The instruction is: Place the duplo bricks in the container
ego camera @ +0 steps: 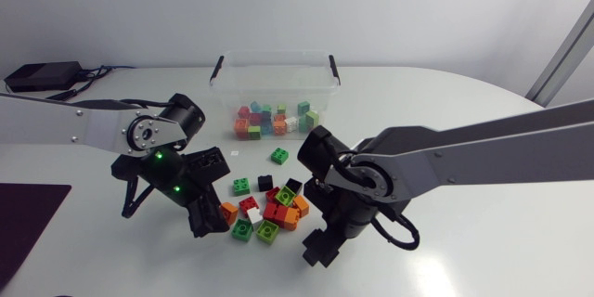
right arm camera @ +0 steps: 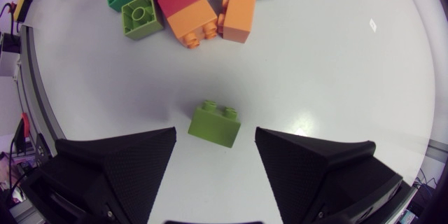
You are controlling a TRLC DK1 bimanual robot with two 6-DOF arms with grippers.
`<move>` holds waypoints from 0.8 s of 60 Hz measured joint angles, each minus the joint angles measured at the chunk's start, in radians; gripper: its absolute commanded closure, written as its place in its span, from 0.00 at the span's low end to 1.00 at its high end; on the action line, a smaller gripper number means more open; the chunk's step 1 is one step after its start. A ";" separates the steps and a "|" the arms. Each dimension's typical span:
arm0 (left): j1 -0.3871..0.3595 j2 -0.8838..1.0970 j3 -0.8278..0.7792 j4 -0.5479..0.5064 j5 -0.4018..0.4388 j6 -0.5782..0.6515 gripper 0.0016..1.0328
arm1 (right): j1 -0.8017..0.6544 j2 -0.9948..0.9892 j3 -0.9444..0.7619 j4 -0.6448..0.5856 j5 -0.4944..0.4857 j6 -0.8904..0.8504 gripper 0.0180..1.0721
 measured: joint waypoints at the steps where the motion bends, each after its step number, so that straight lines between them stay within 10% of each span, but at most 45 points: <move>1: 0.000 0.000 0.001 0.000 -0.003 -0.003 0.10 | 0.000 0.000 0.000 0.000 0.000 0.000 0.38; 16: 0.023 0.006 0.015 0.014 -0.041 -0.041 0.08 | -0.034 0.008 -0.003 0.051 -0.002 0.000 0.64; 48: -0.009 0.056 0.015 0.085 -0.093 -0.145 0.08 | -0.079 -0.072 -0.061 0.061 0.007 -0.006 0.59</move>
